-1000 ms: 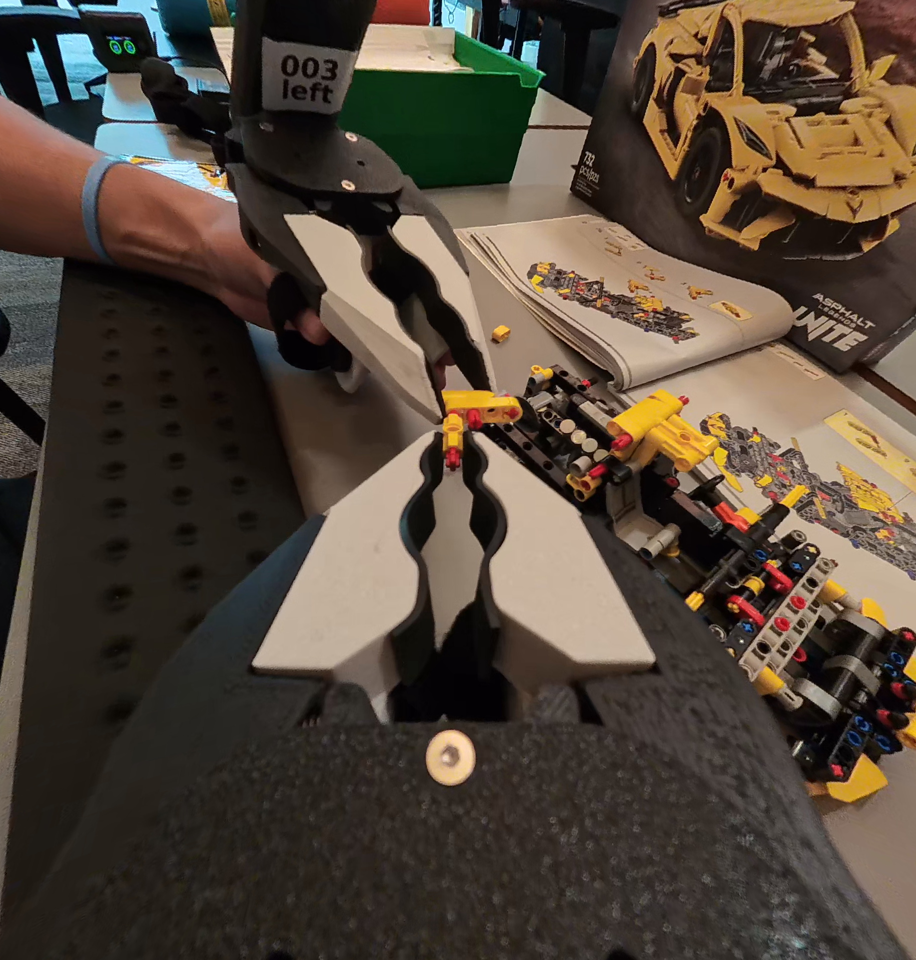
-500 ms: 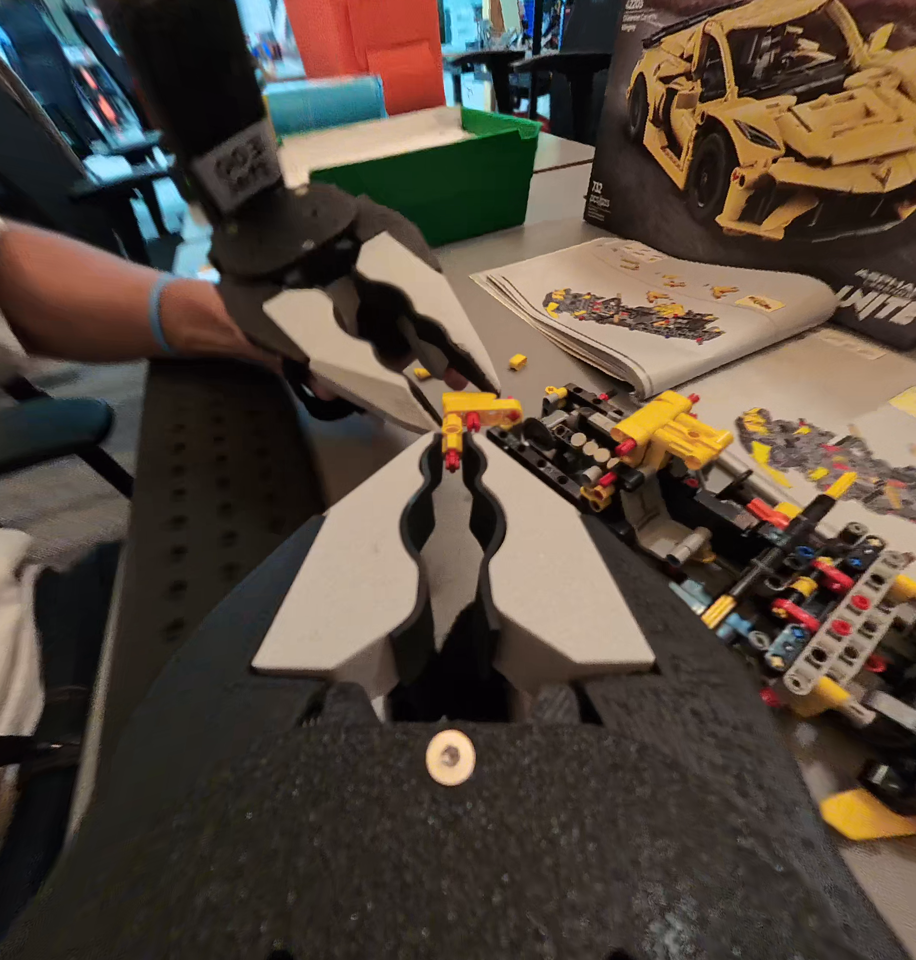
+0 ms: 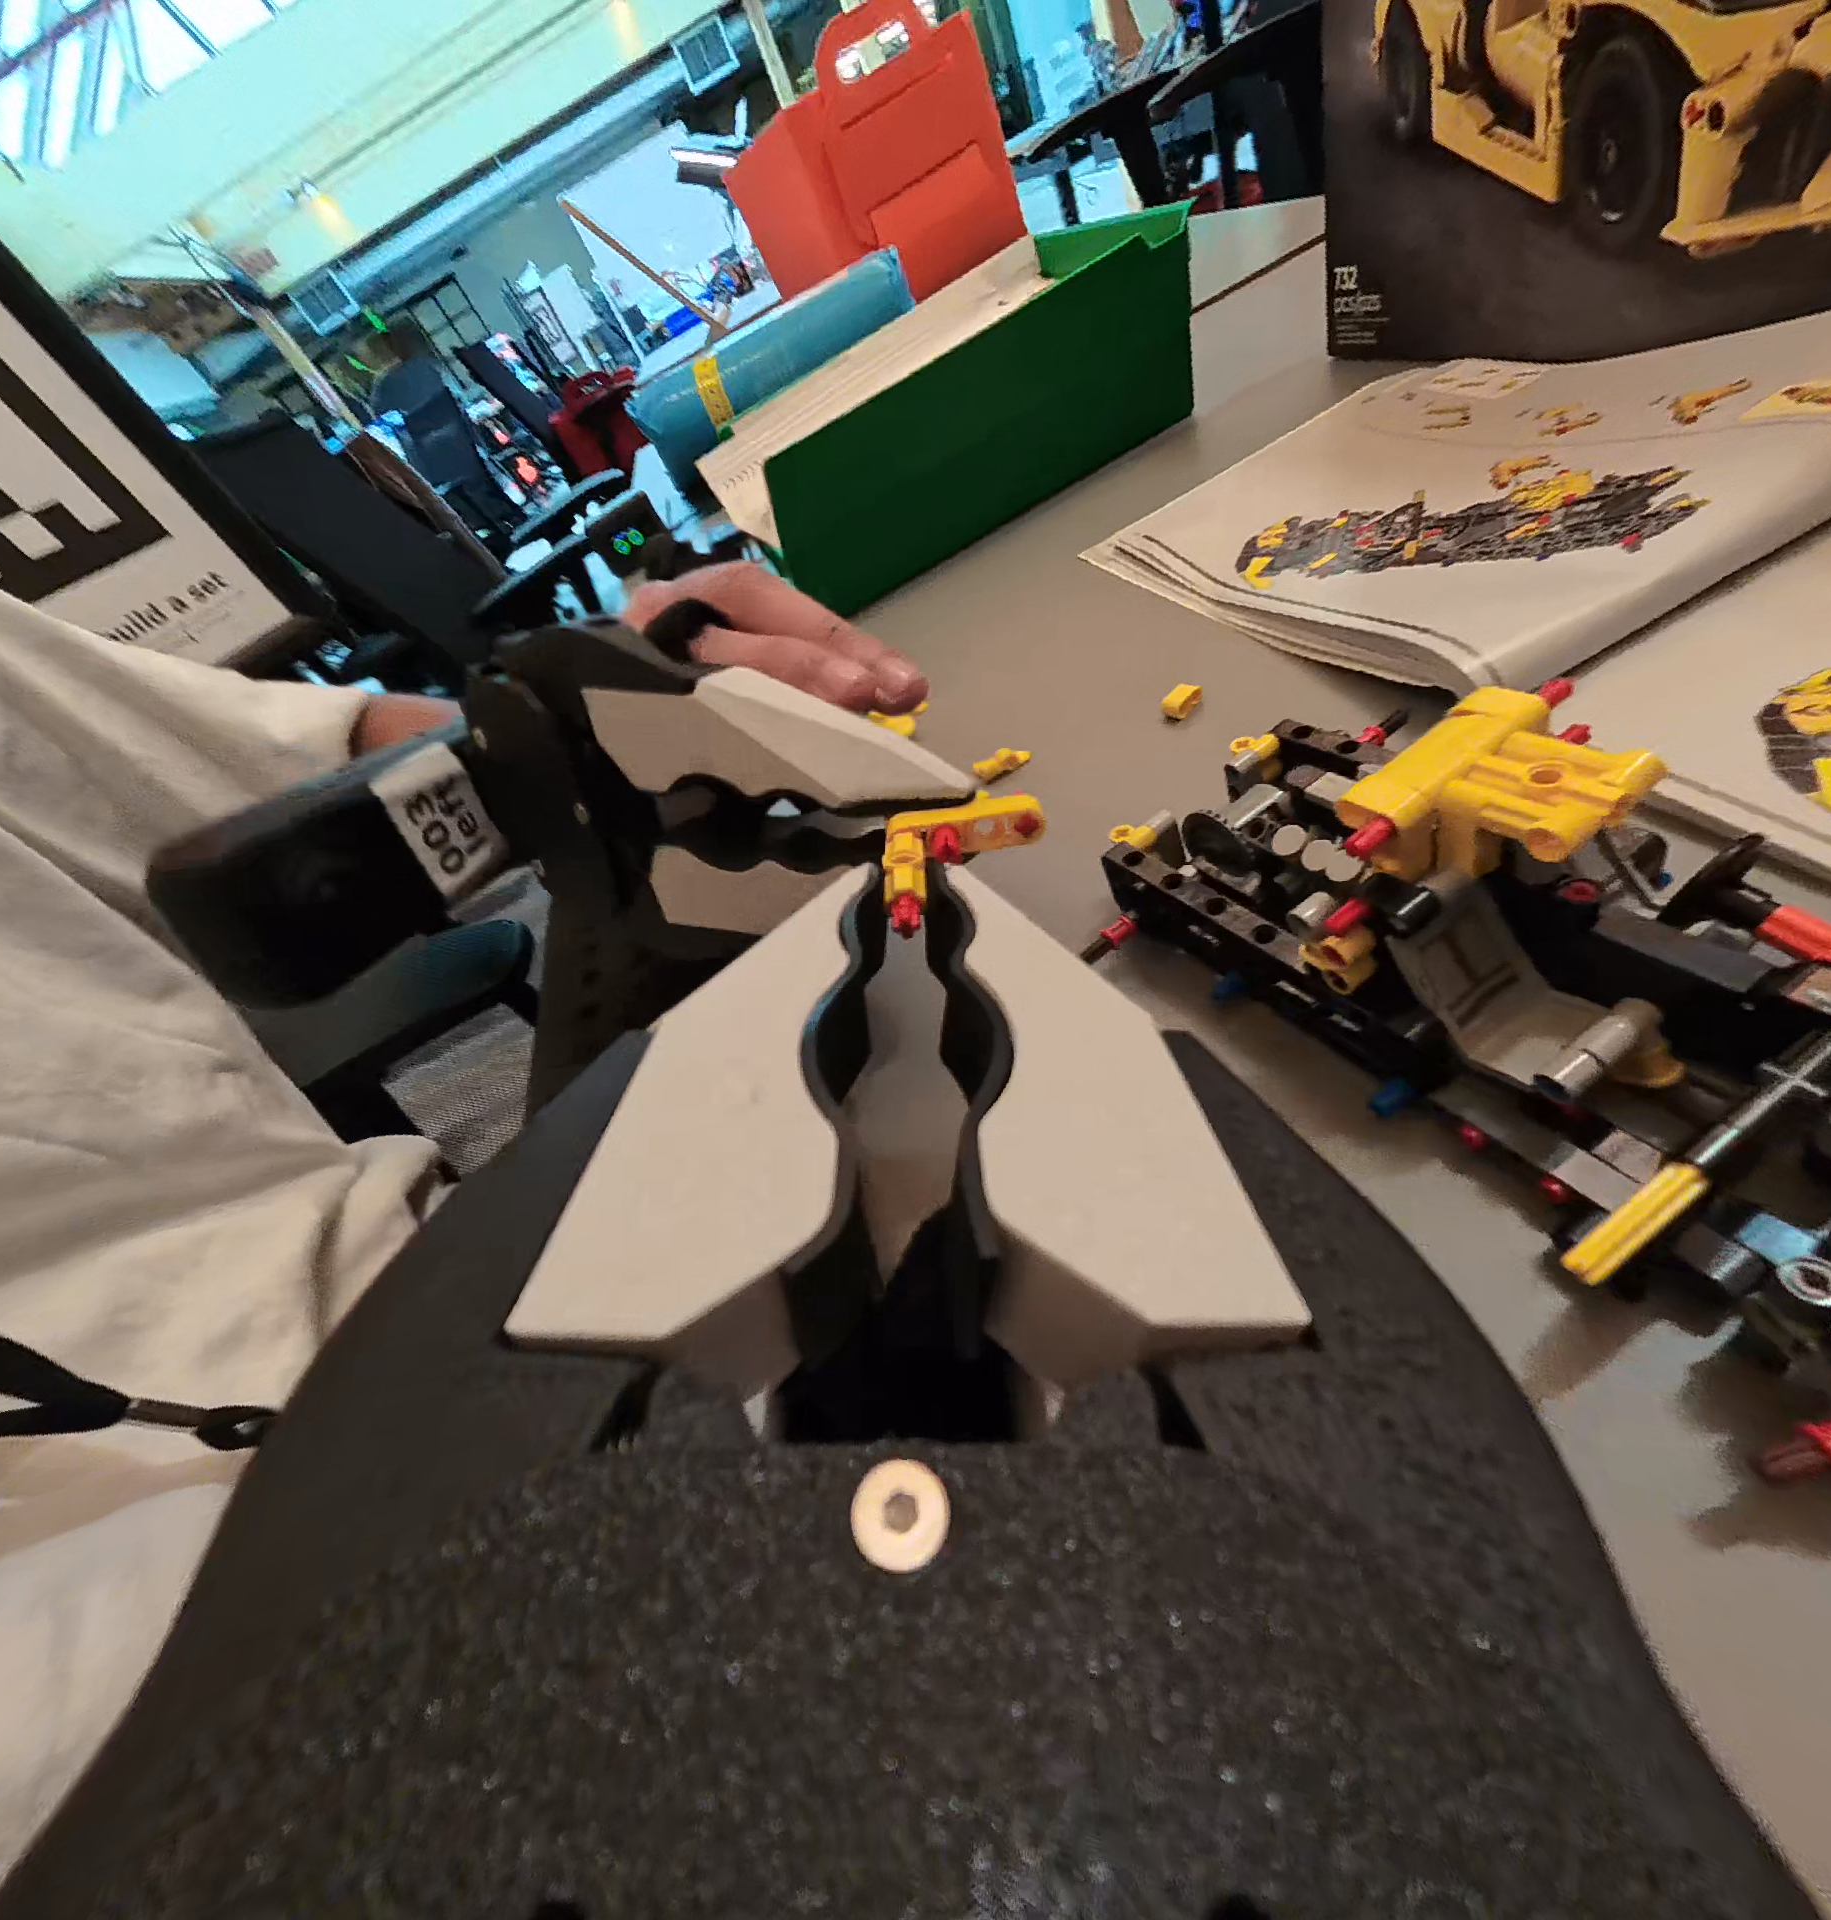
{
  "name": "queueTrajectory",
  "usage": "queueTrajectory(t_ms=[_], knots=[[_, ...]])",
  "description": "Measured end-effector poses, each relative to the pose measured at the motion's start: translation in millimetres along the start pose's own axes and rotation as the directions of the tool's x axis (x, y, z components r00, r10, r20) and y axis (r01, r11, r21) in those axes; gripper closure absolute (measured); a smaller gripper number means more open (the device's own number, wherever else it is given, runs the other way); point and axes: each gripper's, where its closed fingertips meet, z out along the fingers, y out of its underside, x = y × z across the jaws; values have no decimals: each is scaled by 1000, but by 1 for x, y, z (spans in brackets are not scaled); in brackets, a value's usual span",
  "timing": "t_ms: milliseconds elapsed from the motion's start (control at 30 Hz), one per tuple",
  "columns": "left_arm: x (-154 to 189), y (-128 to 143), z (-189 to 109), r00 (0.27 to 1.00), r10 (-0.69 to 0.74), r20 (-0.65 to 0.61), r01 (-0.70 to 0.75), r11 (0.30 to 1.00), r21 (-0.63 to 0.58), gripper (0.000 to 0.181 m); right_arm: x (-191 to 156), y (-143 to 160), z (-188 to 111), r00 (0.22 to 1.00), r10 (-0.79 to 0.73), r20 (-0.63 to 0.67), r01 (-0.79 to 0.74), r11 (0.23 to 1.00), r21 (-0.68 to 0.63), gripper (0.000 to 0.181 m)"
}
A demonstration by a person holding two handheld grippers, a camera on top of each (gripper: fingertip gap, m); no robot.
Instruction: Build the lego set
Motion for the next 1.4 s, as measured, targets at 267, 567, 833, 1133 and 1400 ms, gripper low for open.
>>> queueTrajectory(t_ms=[267,567,833,1133,1400], knots=[[2,-2,-2,1000,2,-31,-3,1000,-31,176,-4,2,0,1000,-1,20,1,1000,-12,175],[-2,-1,2,996,-80,-32,79,997,-12,174,-1,-4,-2,997,65,36,-66,997,29,175],[-1,-7,-3,970,-223,-97,230,971,68,172,-7,-3,-3,979,155,129,-159,987,19,175],[2,-14,-7,969,-207,-134,222,970,103,174,-12,-1,-3,971,173,168,-176,984,1,175],[-3,-21,-11,971,-198,-132,216,966,141,174,-20,-4,-6,938,236,255,-243,970,-6,175]])
